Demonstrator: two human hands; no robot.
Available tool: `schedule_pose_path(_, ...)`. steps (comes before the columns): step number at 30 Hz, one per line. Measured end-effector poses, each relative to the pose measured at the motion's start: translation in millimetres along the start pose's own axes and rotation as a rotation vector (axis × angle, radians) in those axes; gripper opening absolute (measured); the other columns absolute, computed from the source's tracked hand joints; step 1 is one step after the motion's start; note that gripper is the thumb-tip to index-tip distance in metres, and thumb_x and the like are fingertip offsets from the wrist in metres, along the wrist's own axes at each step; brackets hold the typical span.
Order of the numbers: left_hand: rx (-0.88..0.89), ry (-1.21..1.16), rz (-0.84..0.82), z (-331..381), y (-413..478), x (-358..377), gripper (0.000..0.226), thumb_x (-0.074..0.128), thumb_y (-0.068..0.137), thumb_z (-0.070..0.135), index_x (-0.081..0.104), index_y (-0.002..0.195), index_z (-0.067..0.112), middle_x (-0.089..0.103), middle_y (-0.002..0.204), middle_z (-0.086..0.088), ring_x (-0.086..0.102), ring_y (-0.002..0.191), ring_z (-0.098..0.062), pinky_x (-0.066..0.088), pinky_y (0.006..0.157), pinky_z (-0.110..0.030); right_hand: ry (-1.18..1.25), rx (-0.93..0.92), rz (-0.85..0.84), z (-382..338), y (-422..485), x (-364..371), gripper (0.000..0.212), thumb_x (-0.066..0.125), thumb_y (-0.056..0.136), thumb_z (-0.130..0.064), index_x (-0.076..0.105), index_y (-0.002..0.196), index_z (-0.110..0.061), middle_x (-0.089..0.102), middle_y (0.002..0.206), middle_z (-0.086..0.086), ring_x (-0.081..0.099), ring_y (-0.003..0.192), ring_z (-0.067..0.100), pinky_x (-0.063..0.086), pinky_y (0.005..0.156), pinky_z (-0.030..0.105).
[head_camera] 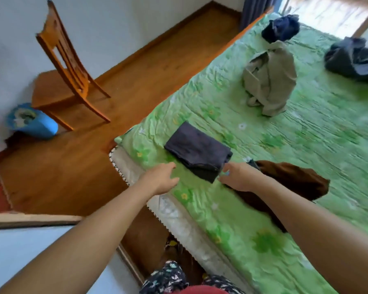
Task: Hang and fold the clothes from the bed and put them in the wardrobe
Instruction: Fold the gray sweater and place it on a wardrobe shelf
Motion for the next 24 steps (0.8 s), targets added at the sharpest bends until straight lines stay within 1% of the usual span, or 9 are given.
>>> schedule_pose_path(3,0.074,-0.01,-0.014,3,62,-4,0.06,0.055,0.097,0.045,0.038,0.151,0.025,0.052,0.145,-0.009,0.057,0.124,-0.029,0.051,0.097,-0.042,0.207,0.129,0.071,22,30,3,0.034,0.053,0.096,-0.052,0.06,0.102,-0.019,0.068,0.112,0.01,0.063,0.103,0.03,0.047,0.08,0.034)
schedule_pose_path(5,0.092,-0.04,-0.025,-1,104,-5,0.062,0.056,0.096,0.044,0.038,0.151,0.023,0.051,0.146,-0.009,0.055,0.126,-0.029,0.049,0.099,-0.043,0.379,0.236,0.126,37,54,12,0.032,0.055,0.096,-0.053,0.057,0.099,-0.022,0.068,0.114,0.009,0.062,0.105,0.029,0.041,0.077,0.033)
schedule_pose_path(8,0.089,-0.063,-0.025,-15,171,-3,0.062,0.058,0.096,0.042,0.039,0.151,0.02,0.052,0.143,-0.012,0.055,0.126,-0.03,0.049,0.1,-0.044,0.648,0.403,0.199,58,97,34,0.046,0.06,0.092,-0.057,0.059,0.12,-0.021,0.066,0.125,0.007,0.062,0.115,0.028,0.046,0.087,0.033)
schedule_pose_path(10,0.071,-0.082,0.003,-27,216,-2,0.064,0.06,0.095,0.041,0.039,0.151,0.018,0.054,0.14,-0.014,0.056,0.123,-0.032,0.049,0.1,-0.045,0.817,0.511,0.25,69,130,50,0.064,0.063,0.088,-0.061,0.054,0.134,-0.018,0.066,0.125,0.009,0.063,0.113,0.031,0.053,0.093,0.043)
schedule_pose_path(12,0.046,-0.114,0.028,-40,258,5,0.066,0.062,0.094,0.04,0.039,0.152,0.017,0.053,0.14,-0.016,0.055,0.124,-0.034,0.047,0.102,-0.045,0.916,0.58,0.29,79,165,66,0.07,0.064,0.087,-0.062,0.051,0.138,-0.016,0.064,0.126,0.011,0.063,0.112,0.032,0.054,0.092,0.046)
schedule_pose_path(16,-0.007,-0.144,0.009,-62,331,26,0.073,0.064,0.093,0.041,0.033,0.154,0.016,0.045,0.148,-0.018,0.049,0.133,-0.036,0.042,0.109,-0.047,1.01,0.669,0.293,97,227,101,0.073,0.068,0.089,-0.056,0.047,0.141,-0.009,0.057,0.138,0.011,0.056,0.12,0.031,0.04,0.085,0.032)
schedule_pose_path(19,-0.061,-0.171,0.032,-79,376,38,0.078,0.068,0.09,0.042,0.033,0.154,0.014,0.045,0.151,-0.018,0.045,0.137,-0.036,0.038,0.113,-0.047,1.12,0.743,0.249,109,263,127,0.071,0.07,0.09,-0.052,0.045,0.137,-0.006,0.056,0.138,0.013,0.056,0.112,0.031,0.045,0.089,0.039)
schedule_pose_path(22,-0.093,-0.437,0.058,-90,410,51,0.072,0.074,0.088,0.038,0.042,0.147,0.012,0.056,0.141,-0.01,0.056,0.126,-0.029,0.045,0.108,-0.042,1.302,0.859,0.281,119,283,149,0.092,0.079,0.084,-0.046,0.029,0.148,-0.003,0.042,0.15,0.016,0.048,0.127,0.033,0.039,0.092,0.04)
schedule_pose_path(24,-0.143,-0.61,0.064,-94,425,57,0.078,0.075,0.087,0.04,0.036,0.15,0.014,0.056,0.134,-0.002,0.058,0.12,-0.024,0.047,0.102,-0.037,1.382,0.894,0.341,124,291,158,0.099,0.085,0.079,-0.041,0.026,0.151,-0.006,0.042,0.149,0.013,0.048,0.126,0.031,0.041,0.096,0.042)
Point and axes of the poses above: each hand's wrist, its own y-axis towards the middle knuckle, its own x-axis out of the palm, z = x × y, the point moved 5 cm from there along y, towards the middle knuckle
